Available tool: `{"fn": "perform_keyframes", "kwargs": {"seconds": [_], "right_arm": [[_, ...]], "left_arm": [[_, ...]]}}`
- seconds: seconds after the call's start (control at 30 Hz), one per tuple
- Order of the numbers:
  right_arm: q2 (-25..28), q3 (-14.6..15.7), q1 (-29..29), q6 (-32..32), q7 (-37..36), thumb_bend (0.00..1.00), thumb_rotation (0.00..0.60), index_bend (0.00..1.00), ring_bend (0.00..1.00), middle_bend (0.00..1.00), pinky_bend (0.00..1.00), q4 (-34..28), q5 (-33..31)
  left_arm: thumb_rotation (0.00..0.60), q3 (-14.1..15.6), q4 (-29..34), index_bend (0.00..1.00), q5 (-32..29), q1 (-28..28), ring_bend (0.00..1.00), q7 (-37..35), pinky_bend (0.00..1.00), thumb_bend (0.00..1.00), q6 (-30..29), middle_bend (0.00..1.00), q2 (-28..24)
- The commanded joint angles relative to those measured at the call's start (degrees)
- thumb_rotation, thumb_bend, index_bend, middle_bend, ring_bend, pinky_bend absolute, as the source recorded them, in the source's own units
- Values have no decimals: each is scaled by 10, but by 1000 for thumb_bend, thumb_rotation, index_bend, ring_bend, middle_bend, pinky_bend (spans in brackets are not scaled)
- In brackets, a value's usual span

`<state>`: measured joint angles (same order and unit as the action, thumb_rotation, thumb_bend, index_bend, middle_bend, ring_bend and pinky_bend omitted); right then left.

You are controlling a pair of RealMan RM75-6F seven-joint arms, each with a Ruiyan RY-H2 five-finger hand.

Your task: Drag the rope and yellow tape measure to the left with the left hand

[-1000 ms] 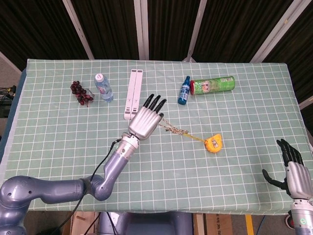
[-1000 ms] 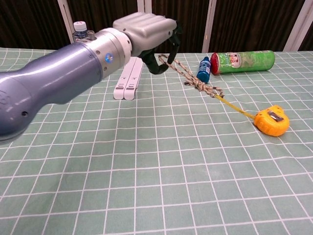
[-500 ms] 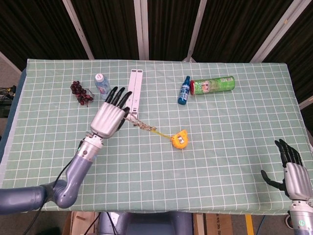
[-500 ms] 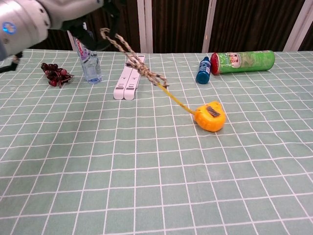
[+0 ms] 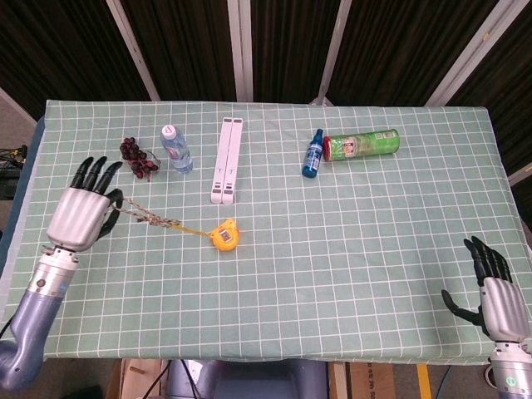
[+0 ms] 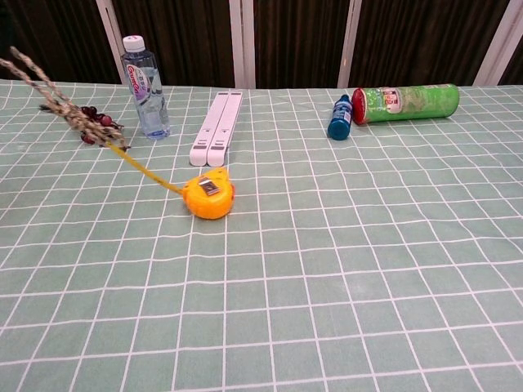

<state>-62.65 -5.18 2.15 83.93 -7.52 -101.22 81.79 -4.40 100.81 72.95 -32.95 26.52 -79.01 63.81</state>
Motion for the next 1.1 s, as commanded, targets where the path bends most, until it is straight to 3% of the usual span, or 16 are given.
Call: {"fn": "perform_keyframes", "kwargs": {"seconds": [0.03, 0.63, 0.73, 0.87, 1.1], "right_arm": [[-1, 0, 0, 1, 0, 319, 600, 0, 0, 0, 0, 2, 2], [-3, 4, -2, 12, 5, 319, 600, 0, 0, 0, 0, 6, 17], [-4, 5, -2, 14, 9, 320, 600, 0, 0, 0, 0, 7, 19], [-4, 8, -3, 14, 12, 319, 600, 0, 0, 0, 0, 10, 23], [-3, 13, -3, 19, 18, 320, 600, 0, 0, 0, 0, 17, 38]], "left_arm": [[600, 11, -29, 576, 8, 23, 0, -28, 0, 524, -8, 90, -16], [600, 4, -117, 562, -1, 95, 0, -108, 0, 522, -19, 81, -28], [600, 9, -111, 451, 2, 104, 0, -112, 0, 403, -11, 19, -38], [600, 20, -60, 247, -9, 126, 0, -123, 0, 80, 2, 0, -69], [600, 43, 18, 155, 25, 183, 0, -186, 0, 41, -43, 0, -90]]}}
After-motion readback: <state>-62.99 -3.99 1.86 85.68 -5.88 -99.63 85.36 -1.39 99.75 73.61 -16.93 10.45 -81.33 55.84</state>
